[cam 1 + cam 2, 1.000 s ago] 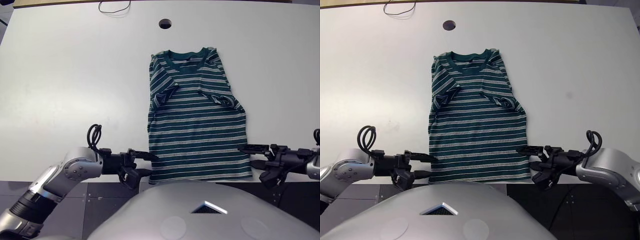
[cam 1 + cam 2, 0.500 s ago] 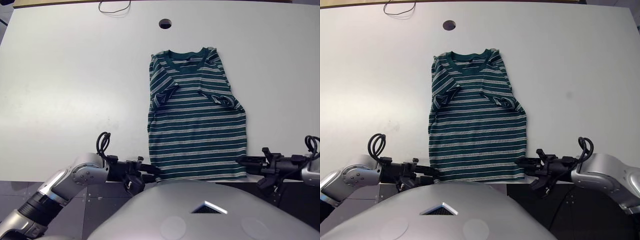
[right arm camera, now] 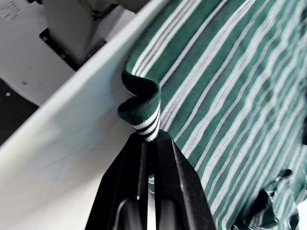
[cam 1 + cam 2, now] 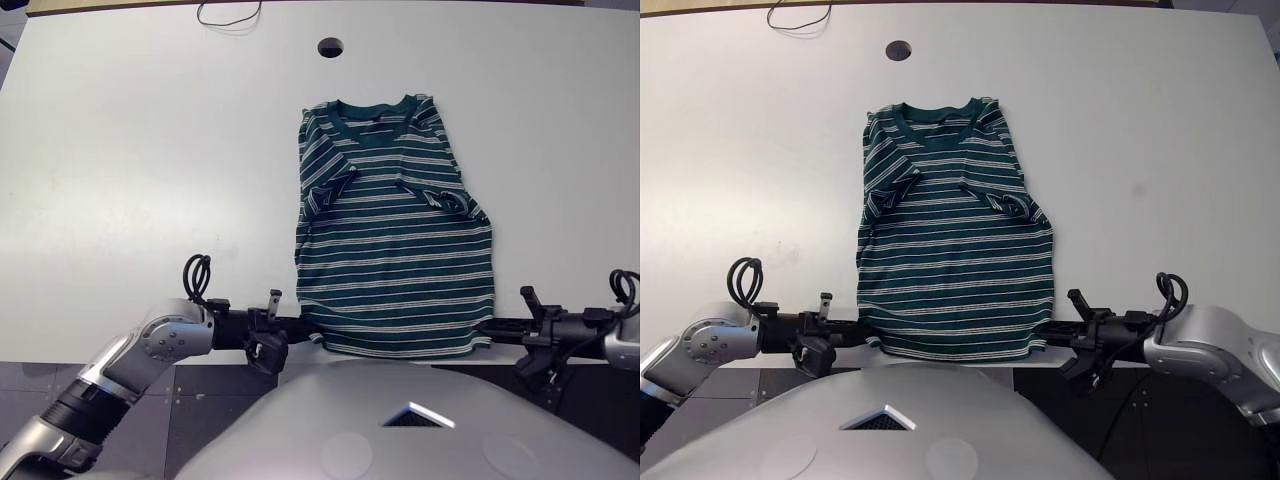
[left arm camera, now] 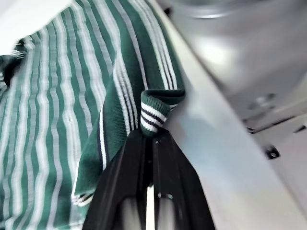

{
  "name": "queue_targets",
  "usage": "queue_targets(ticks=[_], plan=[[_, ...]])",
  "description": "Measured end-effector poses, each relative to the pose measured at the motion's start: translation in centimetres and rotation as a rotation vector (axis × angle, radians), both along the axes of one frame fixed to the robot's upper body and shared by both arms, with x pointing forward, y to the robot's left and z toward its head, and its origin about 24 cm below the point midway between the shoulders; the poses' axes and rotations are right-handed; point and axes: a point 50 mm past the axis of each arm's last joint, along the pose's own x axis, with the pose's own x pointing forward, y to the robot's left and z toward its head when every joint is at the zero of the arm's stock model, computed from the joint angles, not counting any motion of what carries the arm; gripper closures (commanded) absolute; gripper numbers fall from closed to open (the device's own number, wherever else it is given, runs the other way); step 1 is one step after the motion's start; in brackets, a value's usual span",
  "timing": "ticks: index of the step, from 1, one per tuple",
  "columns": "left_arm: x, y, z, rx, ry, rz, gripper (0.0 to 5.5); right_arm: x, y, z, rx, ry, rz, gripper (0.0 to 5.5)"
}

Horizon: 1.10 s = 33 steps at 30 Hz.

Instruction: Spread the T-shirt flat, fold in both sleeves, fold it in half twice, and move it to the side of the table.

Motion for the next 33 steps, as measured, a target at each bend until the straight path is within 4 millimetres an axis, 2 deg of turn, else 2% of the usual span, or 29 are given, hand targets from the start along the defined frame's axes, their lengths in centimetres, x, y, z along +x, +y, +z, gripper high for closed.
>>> queue_targets(ticks=[5,8,11,13,14,16,19,24,27,33], plan=[[0.7,-0.3,1.5,-0.149,-0.004,0.107,5.40,1.3,0.7,1.0,0.203,-0.025,-0.135,5.39],[2.0,-0.9,2.3,-0.269,-0.049,0.202,5.40,3.4,0.9,1.8,0.373,-0.106,-0.280,5.39],[3.6,-1.4,3.0,-0.350,-0.110,0.279,5.40,5.6,1.0,2.1,0.466,-0.184,-0.377,5.39],[5.4,-1.7,3.6,-0.409,-0.184,0.350,5.40,7.8,1.0,2.5,0.542,-0.265,-0.454,5.39],[7.2,-1.5,3.4,-0.421,-0.226,0.425,5.40,9.5,1.1,2.6,0.600,-0.332,-0.521,5.39],[9.6,-1.2,3.4,-0.425,-0.293,0.516,5.40,11.8,1.5,3.0,0.664,-0.425,-0.573,5.39],[12.8,-0.1,2.5,-0.395,-0.338,0.677,5.40,14.8,1.8,2.6,0.710,-0.514,-0.668,5.39],[15.4,0.6,0.9,-0.332,-0.362,0.799,5.40,17.6,2.7,1.2,0.713,-0.561,-0.744,5.39],[16.6,0.7,0.1,-0.300,-0.367,0.829,5.40,18.6,3.3,0.0,0.703,-0.566,-0.766,5.39],[18.4,0.3,-0.9,-0.267,-0.367,0.850,5.40,19.8,3.0,-1.3,0.658,-0.589,-0.809,5.39]])
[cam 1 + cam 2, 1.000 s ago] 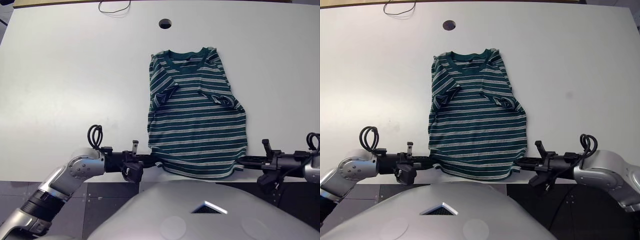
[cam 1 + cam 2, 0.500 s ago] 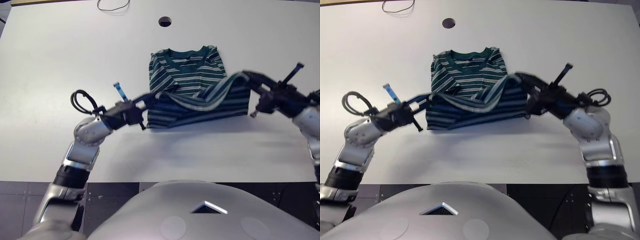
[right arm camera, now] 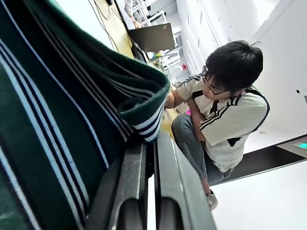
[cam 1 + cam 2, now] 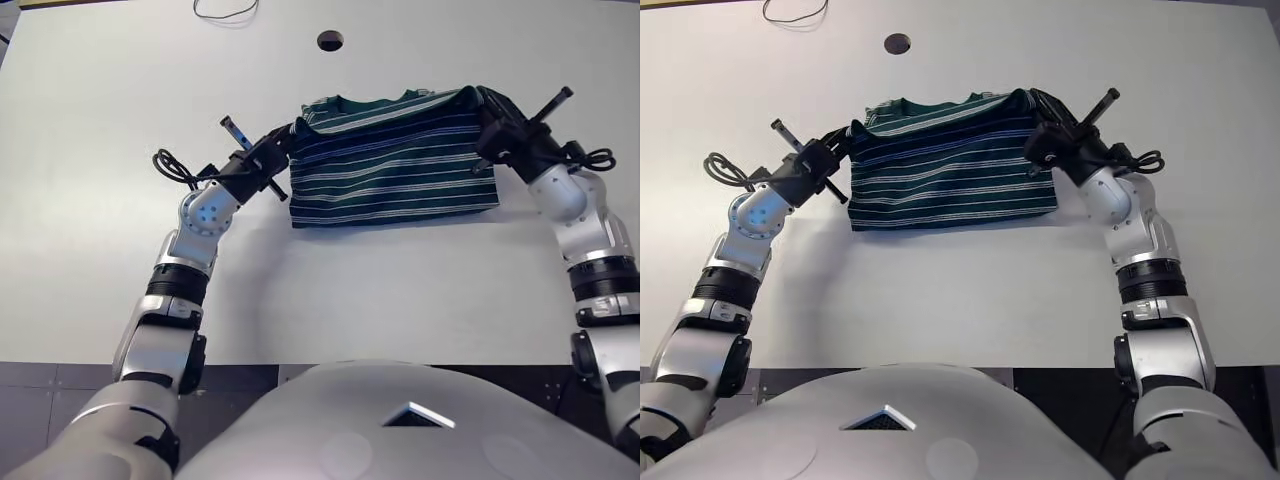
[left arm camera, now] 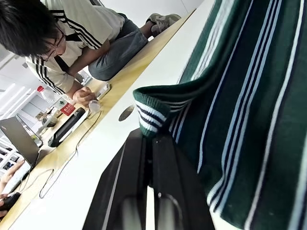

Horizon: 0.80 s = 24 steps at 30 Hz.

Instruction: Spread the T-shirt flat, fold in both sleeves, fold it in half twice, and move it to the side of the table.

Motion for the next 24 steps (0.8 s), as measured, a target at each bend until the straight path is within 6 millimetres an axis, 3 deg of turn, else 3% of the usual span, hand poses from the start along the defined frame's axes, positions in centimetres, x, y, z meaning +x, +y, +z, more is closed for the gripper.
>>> queue_targets(ticks=[4,7,15,24], plan=[[1.7,-1.1,0.3,0.013,-0.010,-0.008,5.40,0.6,0.1,-1.1,-0.012,0.024,-0.033,5.39],[3.0,-1.3,0.2,0.032,-0.008,0.029,4.91,1.4,0.3,-1.4,-0.033,0.040,-0.045,5.40],[3.5,-1.5,-1.4,0.048,0.057,0.103,3.70,3.1,0.3,-2.5,-0.062,0.111,-0.106,3.92],[4.8,-1.2,-0.8,-0.001,0.061,0.217,2.40,5.1,1.0,-1.5,-0.026,0.100,-0.168,2.41]])
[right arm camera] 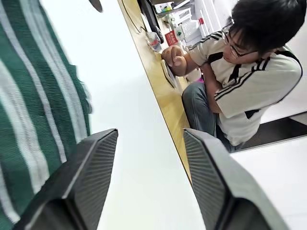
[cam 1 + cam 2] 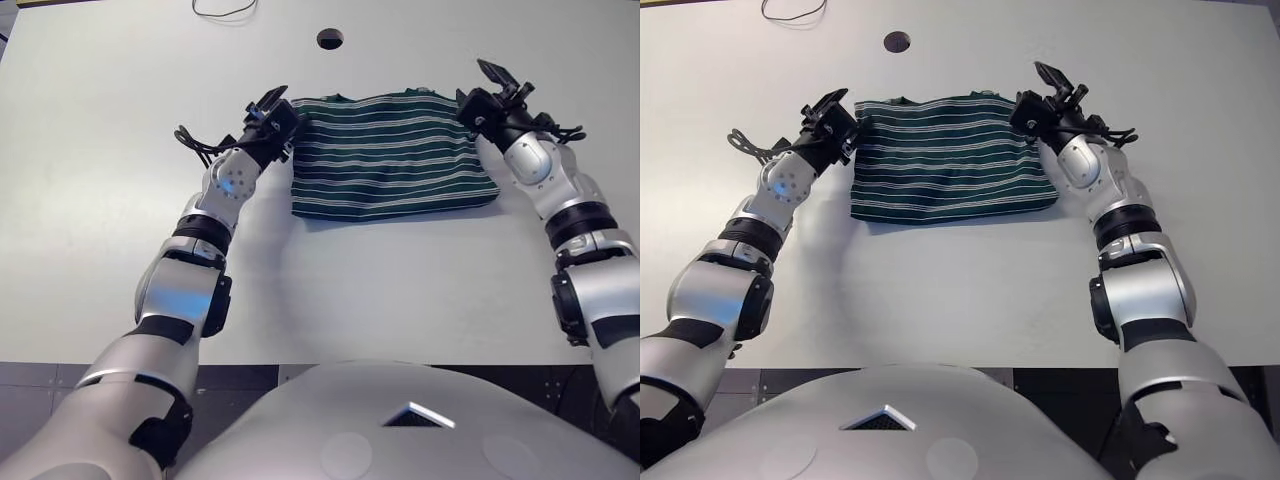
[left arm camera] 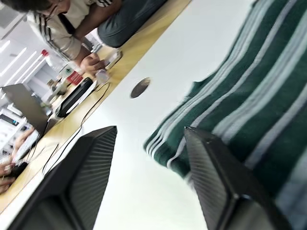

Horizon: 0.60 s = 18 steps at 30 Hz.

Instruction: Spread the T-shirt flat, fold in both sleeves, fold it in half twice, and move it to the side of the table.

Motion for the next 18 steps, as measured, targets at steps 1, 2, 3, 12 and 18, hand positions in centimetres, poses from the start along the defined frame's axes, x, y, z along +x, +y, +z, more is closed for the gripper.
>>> queue_targets(ticks=[1,2,3,12,18], plan=[[0.4,0.1,0.4,-0.019,-0.010,0.029,2.27,0.3,0.2,0.1,0.012,-0.002,-0.016,2.26],[0.8,0.2,0.8,-0.033,-0.018,0.056,2.08,0.6,0.4,0.3,0.030,-0.009,-0.036,2.14],[1.2,0.2,1.2,-0.044,-0.028,0.086,1.89,1.0,0.4,0.7,0.056,-0.018,-0.062,2.14],[-1.1,4.4,2.7,-0.181,-0.280,0.264,1.83,-2.8,-1.2,2.6,-0.048,-0.093,0.245,2.14],[-6.4,4.8,4.5,-0.275,-0.466,0.265,1.83,-10.1,-3.4,1.1,-0.434,0.105,0.479,2.14]])
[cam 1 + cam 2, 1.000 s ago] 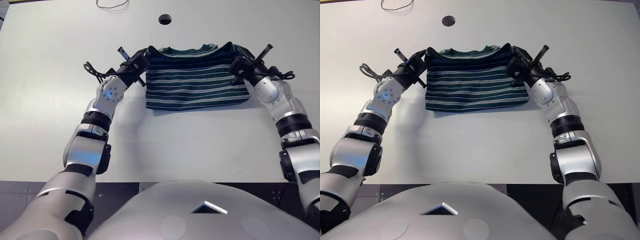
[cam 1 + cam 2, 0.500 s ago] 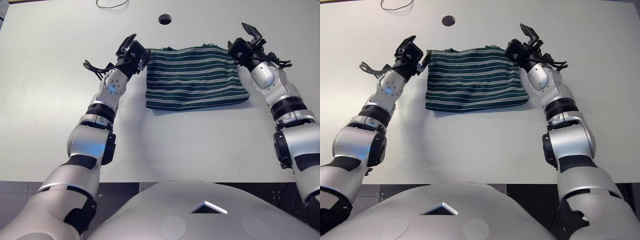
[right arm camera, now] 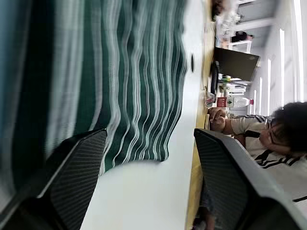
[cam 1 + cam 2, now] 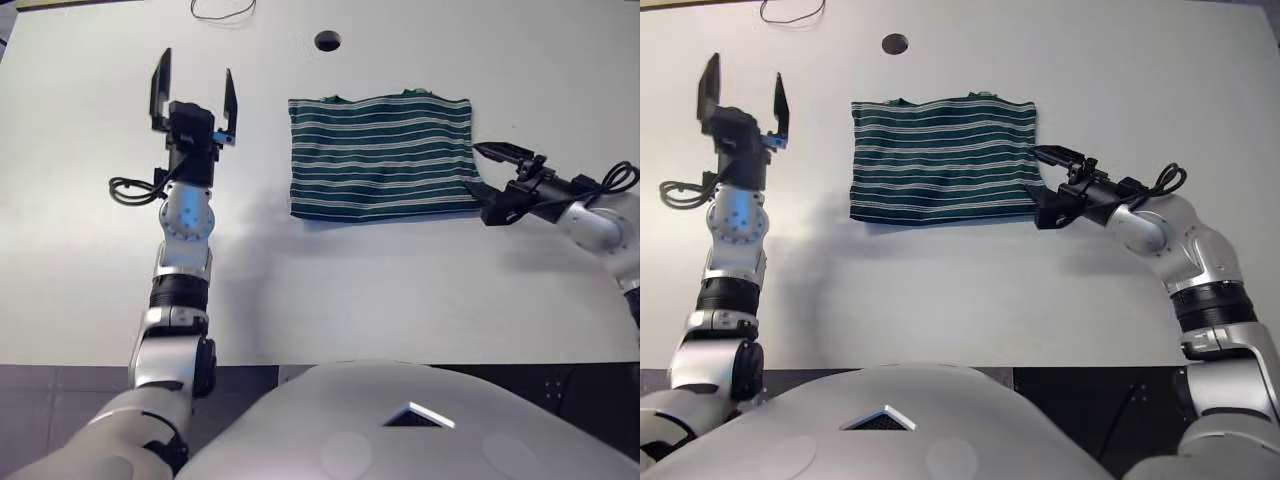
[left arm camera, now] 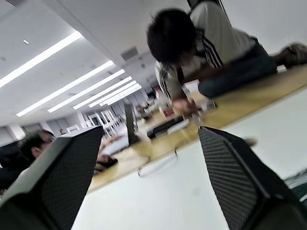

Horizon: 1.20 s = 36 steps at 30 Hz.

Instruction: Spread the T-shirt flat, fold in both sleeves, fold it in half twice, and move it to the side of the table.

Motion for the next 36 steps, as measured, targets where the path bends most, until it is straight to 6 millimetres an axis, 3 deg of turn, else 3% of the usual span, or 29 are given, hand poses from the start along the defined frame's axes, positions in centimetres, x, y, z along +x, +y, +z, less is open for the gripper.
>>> queue_targets(ticks=[8,11,15,17,18,22,24,27,30,33,36], plan=[[-1.5,-1.7,3.0,-0.026,-0.085,-0.016,1.83,-0.1,1.5,-1.7,-0.112,0.021,0.063,2.14],[-1.8,-1.7,3.2,-0.022,-0.083,-0.016,1.83,-3.3,4.4,-1.5,-0.084,0.087,0.272,2.14],[-2.1,-1.5,2.9,0.015,-0.056,-0.011,1.83,-9.3,8.9,-1.0,-0.018,0.224,0.585,2.14],[-2.3,-1.2,2.7,0.048,-0.041,-0.006,1.83,-11.4,11.5,-0.7,-0.007,0.267,0.737,2.14],[-2.4,-0.9,2.6,0.065,-0.036,0.001,1.83,-11.3,12.5,-0.6,-0.009,0.270,0.758,2.14],[-2.4,-0.2,2.6,0.078,-0.032,0.029,1.83,-9.9,17.6,-0.5,0.118,0.207,0.797,2.14],[-2.2,-0.1,2.4,0.077,-0.024,0.032,1.83,-7.9,19.0,0.8,0.237,0.125,0.719,2.14],[-2.0,-0.1,2.2,0.071,-0.018,0.035,1.83,-4.0,17.3,3.8,0.348,0.023,0.568,2.14],[-1.8,-0.4,2.2,0.061,-0.019,0.031,1.83,-1.4,15.6,5.2,0.366,0.008,0.494,2.14],[-1.5,-0.9,2.3,0.048,-0.033,0.014,1.83,2.3,15.1,4.4,0.360,0.032,0.367,2.14],[-1.2,-1.6,2.2,0.031,-0.035,-0.003,1.83,6.2,14.4,0.8,0.279,0.052,0.159,2.14]])
